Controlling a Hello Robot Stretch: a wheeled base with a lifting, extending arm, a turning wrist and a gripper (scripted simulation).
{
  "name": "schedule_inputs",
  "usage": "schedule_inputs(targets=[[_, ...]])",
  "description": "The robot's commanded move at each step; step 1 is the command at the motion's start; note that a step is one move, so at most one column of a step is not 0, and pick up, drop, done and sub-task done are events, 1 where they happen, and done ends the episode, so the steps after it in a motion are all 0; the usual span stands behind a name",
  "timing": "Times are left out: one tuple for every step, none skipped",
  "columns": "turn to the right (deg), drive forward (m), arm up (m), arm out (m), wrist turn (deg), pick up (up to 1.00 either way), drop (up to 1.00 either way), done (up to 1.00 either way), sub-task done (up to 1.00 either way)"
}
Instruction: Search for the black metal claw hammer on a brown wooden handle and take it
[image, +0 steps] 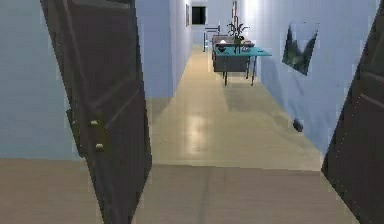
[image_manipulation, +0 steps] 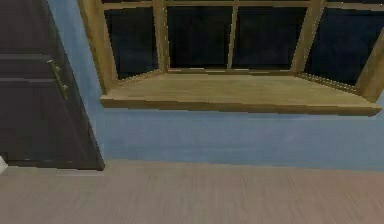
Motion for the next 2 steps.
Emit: schedule_inputs(targets=[[0.0,1.00,0.00,0.00,0.0,0.00,0.00,0.00,0.00],[0.0,1.00,0.00,0.00,0.0,0.00,0.00,0.00,0.00]])
